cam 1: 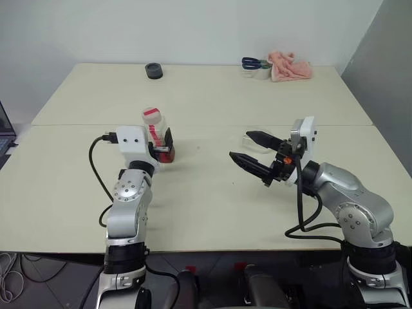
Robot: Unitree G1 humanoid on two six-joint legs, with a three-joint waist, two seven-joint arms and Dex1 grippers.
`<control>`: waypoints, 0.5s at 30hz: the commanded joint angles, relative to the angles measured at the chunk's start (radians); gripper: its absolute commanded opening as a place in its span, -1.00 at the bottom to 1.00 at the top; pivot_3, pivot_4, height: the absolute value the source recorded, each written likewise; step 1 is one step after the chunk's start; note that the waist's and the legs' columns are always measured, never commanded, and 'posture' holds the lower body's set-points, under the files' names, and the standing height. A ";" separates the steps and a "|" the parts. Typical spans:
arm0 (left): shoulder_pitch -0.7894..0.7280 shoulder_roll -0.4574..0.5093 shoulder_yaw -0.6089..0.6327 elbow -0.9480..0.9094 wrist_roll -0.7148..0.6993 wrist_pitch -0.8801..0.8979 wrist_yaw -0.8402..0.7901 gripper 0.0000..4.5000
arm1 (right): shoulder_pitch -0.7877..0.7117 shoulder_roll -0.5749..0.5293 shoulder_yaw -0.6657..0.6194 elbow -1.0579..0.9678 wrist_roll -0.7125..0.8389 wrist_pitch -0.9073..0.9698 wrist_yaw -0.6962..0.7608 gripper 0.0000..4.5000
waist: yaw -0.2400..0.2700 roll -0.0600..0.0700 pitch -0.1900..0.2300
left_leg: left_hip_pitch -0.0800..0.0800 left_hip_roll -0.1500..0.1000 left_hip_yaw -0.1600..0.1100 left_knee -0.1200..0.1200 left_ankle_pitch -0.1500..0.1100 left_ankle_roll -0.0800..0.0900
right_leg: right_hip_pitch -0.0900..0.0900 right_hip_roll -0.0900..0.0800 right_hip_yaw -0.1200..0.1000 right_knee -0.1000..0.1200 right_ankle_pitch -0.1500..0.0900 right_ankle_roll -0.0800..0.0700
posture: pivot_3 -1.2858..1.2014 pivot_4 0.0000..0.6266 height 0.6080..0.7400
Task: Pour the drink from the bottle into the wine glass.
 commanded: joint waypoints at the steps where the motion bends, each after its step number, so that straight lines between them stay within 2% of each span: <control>1: -0.056 0.015 0.000 0.044 -0.014 -0.051 -0.027 0.99 | -0.011 0.005 -0.014 -0.032 0.018 -0.008 -0.013 1.00 | 0.000 0.000 0.000 | 0.000 0.000 0.000 0.000 0.000 0.000 | 0.000 0.000 0.000 0.000 0.000 0.000 | 0.03 -0.52 1.00; 9: -0.129 0.028 0.013 0.172 -0.006 -0.116 -0.042 0.99 | 0.003 0.003 -0.024 -0.050 0.021 -0.006 -0.038 1.00 | 0.000 0.000 0.000 | 0.000 0.000 0.000 0.000 0.000 0.000 | 0.000 0.000 0.000 0.000 0.000 0.000 | 0.03 -0.52 1.00; 15: -0.138 0.031 0.013 0.202 -0.008 -0.147 -0.044 0.99 | 0.007 0.000 -0.028 -0.055 0.025 -0.006 -0.047 1.00 | 0.000 0.000 0.000 | 0.000 0.000 -0.001 0.000 0.000 0.000 | 0.000 0.000 0.000 0.000 0.000 0.000 | 0.03 -0.52 1.00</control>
